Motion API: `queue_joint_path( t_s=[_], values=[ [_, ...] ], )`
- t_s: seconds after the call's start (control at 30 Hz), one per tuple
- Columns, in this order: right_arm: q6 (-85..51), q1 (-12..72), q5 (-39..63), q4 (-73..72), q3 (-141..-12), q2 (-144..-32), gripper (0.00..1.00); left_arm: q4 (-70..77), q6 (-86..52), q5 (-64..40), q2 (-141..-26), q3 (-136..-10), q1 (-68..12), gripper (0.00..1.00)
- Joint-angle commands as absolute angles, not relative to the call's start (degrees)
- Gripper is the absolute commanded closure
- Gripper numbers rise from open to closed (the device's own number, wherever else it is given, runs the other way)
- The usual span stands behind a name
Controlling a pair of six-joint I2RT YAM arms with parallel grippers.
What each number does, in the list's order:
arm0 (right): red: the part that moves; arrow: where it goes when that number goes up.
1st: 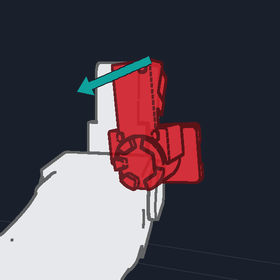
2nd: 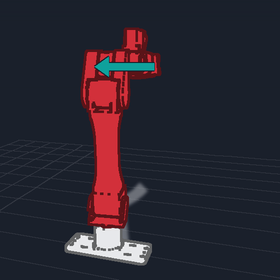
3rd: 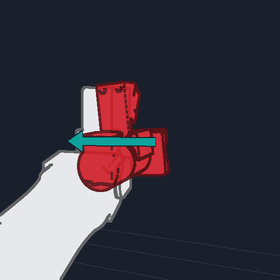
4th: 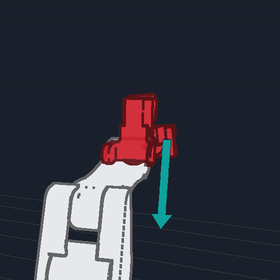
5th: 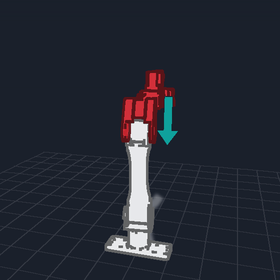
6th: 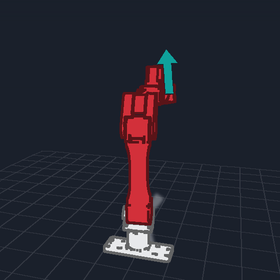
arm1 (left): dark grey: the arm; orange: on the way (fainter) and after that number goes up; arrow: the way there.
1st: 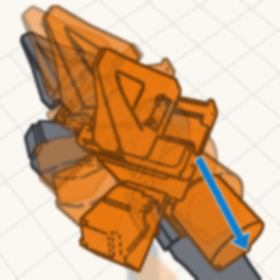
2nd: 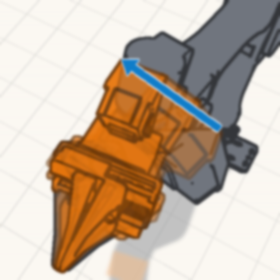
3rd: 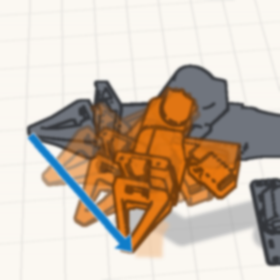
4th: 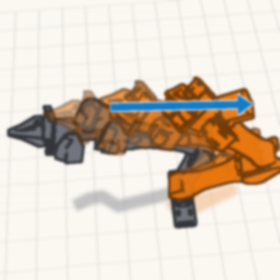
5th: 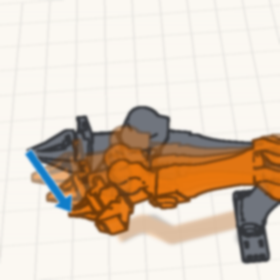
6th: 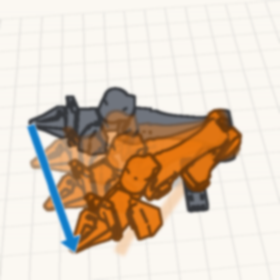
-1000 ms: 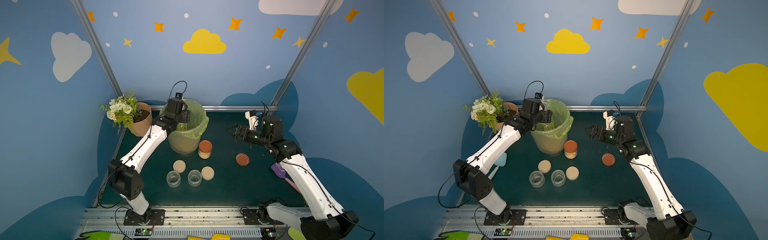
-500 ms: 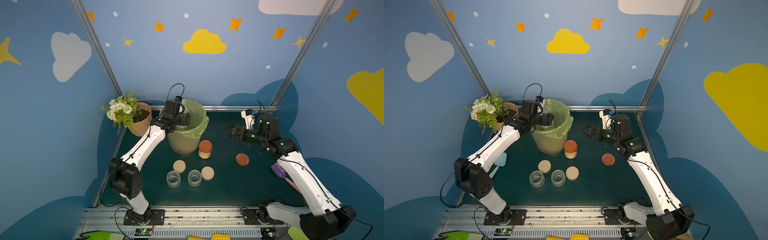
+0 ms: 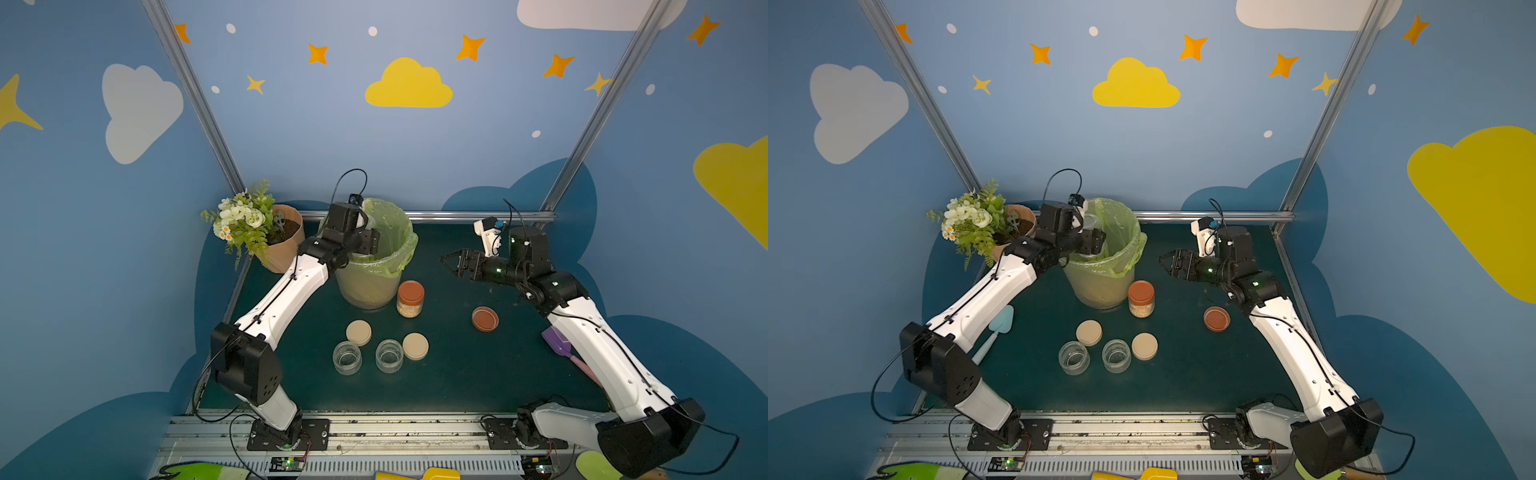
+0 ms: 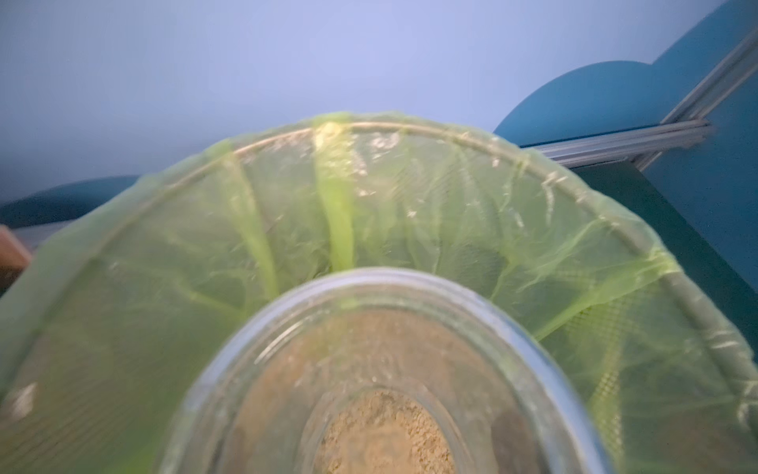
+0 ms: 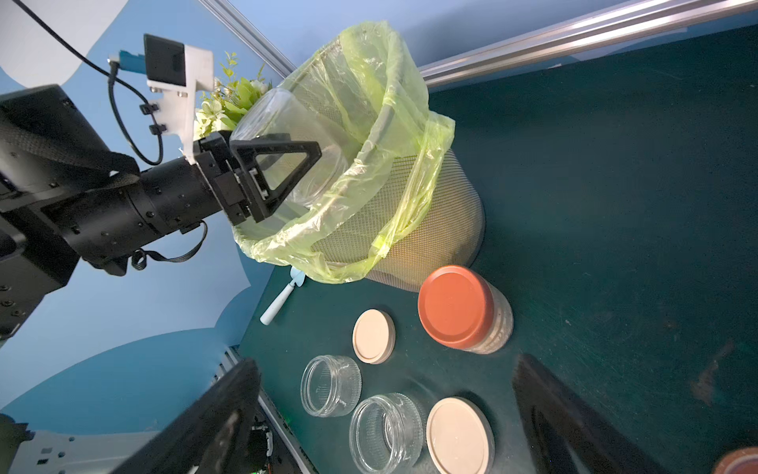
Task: Empty expired oatmeal from jars
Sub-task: Pour the expired oatmeal into the trash bin.
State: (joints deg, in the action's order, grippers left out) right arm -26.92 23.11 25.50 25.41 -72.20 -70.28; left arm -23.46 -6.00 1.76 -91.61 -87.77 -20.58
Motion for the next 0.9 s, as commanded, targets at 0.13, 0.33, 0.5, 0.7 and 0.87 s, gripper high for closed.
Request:
queue_joint_path(
  t_s=[0.13, 0.33, 0.5, 0.7, 0.87],
  values=[
    [-24.7, 25.0, 25.7, 23.1, -74.6, -70.3, 0.04, -24.4, -11.0, 4.1, -90.6, -96.4, -20.9, 0.97],
    [-26.2, 25.9, 25.5, 19.9, -74.0, -70.2, 0.04, -6.1, -26.3, -9.2, -84.5, -85.1, -16.3, 0.97],
    [-28.7, 26.9, 26.2, 16.1, -73.5, -71.0, 0.04, -10.0, -17.6, -0.2, -84.8, -88.7, -21.4, 0.97],
    [-28.4, 28.3, 25.4, 15.2, -73.5, -71.8, 0.04, -20.6, -7.6, 7.0, -89.4, -95.2, -26.3, 0.97],
    [-27.6, 28.7, 24.5, 16.7, -73.5, -71.3, 0.04, -26.8, 1.5, 27.8, -92.5, -99.2, -29.5, 0.97]
  ],
)
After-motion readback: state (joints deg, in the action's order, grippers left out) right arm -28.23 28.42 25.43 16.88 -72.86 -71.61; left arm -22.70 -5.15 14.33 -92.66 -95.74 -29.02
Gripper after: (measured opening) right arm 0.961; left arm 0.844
